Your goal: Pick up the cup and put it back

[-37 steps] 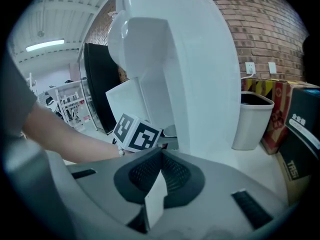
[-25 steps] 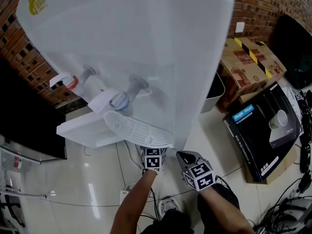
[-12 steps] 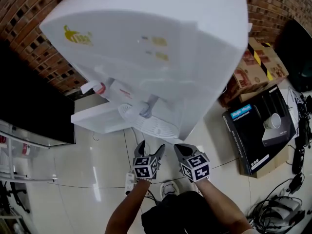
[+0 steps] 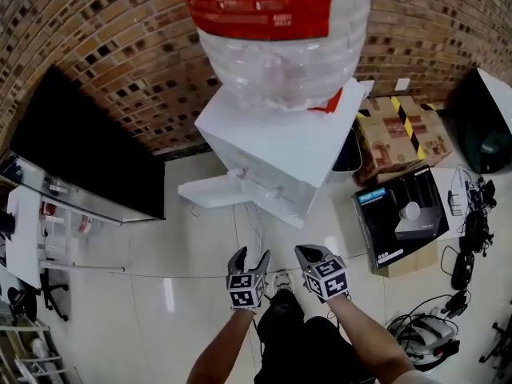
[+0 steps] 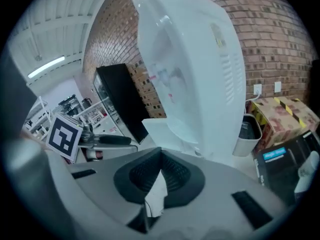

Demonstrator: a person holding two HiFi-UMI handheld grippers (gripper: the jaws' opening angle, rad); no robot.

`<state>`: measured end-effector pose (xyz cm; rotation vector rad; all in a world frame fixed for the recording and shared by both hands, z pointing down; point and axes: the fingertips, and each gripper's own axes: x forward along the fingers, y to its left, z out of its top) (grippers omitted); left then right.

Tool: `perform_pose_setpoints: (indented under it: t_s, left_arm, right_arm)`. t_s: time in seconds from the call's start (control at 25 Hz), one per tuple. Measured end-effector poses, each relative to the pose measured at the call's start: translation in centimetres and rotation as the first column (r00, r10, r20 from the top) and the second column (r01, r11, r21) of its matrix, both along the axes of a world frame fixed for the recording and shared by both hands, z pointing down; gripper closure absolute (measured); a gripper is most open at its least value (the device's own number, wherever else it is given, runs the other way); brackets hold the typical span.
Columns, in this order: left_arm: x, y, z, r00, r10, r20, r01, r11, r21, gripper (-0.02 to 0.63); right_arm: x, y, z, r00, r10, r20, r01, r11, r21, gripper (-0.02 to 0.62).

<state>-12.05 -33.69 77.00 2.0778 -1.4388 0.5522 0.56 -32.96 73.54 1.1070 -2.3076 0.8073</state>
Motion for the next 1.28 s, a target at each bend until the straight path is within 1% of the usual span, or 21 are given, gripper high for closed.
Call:
perform_pose_setpoints:
  t_s: [0.08,0.12,0.2,0.24,0.32,0.36,0.44,0.48,0.52,0.64,0.8,0.96,1.08,1.16,1.28]
  left_arm:
    - [-0.3,2.9,-5.8,0.999,-0.044,0.000,0.044,0.999,0.010,0.339]
    - [-0.2,4.4,-8.7,0.998,-0.063,-0.004,0.063,0.998,0.014,0.341]
    - [0.1,8.0,-14.0,0.995,-0.100,-0.018,0.100,0.995,0.017,0.402]
    - [0.3,9.7,-16.4,0.993,-0.119,-0.025,0.119,0.993,0.022,0.407]
    - [0.3,12.2,-20.8,0.985,-0.171,-0.032,0.173,0.984,0.046,0.480]
    - [0.2,13.2,-22.7,0.978,-0.202,-0.041,0.204,0.977,0.058,0.482]
    - [0.4,15.1,-25.9,0.965,-0.252,-0.072,0.257,0.964,0.070,0.531]
    - [0.7,16.0,-27.3,0.961,-0.263,-0.087,0.270,0.960,0.073,0.552]
    - [1.0,17.0,-28.5,0.959,-0.268,-0.096,0.275,0.958,0.078,0.579]
    - [1.6,19.9,-31.1,0.957,-0.274,-0.095,0.282,0.955,0.090,0.604]
    - [2.3,23.0,-34.0,0.962,-0.257,-0.093,0.268,0.956,0.122,0.604]
    - [3.7,26.6,-35.7,0.964,-0.216,-0.156,0.234,0.966,0.111,0.604]
    - [4.3,29.5,-36.8,0.966,-0.182,-0.184,0.205,0.972,0.117,0.604]
    - [4.3,31.5,-37.4,0.969,-0.161,-0.189,0.185,0.976,0.115,0.604]
    - [3.1,34.3,-38.4,0.974,-0.129,-0.184,0.152,0.981,0.120,0.604]
  right_arm:
    - [0.2,2.2,-4.9,1.000,-0.020,0.000,0.020,1.000,0.002,0.584]
    - [0.5,3.6,-7.4,1.000,-0.028,-0.001,0.028,1.000,0.004,0.584]
    - [1.3,7.1,-11.9,0.999,-0.043,-0.003,0.043,0.999,0.007,0.584]
    - [1.6,8.8,-13.9,0.999,-0.051,-0.003,0.051,0.999,0.009,0.584]
    - [2.3,11.1,-17.4,0.998,-0.069,0.002,0.069,0.997,0.020,0.584]
    - [2.7,11.8,-19.0,0.997,-0.075,0.006,0.075,0.997,0.028,0.584]
    - [3.7,13.0,-21.9,0.997,-0.078,0.009,0.077,0.996,0.044,0.584]
    - [4.2,13.6,-23.3,0.997,-0.077,0.010,0.076,0.996,0.054,0.584]
    - [4.7,14.2,-24.5,0.997,-0.075,0.013,0.074,0.995,0.062,0.584]
    - [5.9,16.3,-27.7,0.997,-0.069,0.025,0.067,0.994,0.082,0.584]
    - [6.7,19.2,-30.9,0.997,-0.048,0.060,0.042,0.994,0.100,0.584]
    - [6.7,22.9,-33.1,0.996,-0.029,0.079,0.020,0.993,0.120,0.584]
    - [6.3,25.8,-34.9,0.995,-0.027,0.091,0.014,0.990,0.144,0.584]
    - [5.9,28.1,-36.0,0.996,-0.022,0.086,0.009,0.988,0.153,0.584]
    - [4.8,31.5,-37.9,0.997,-0.011,0.082,-0.004,0.984,0.180,0.584]
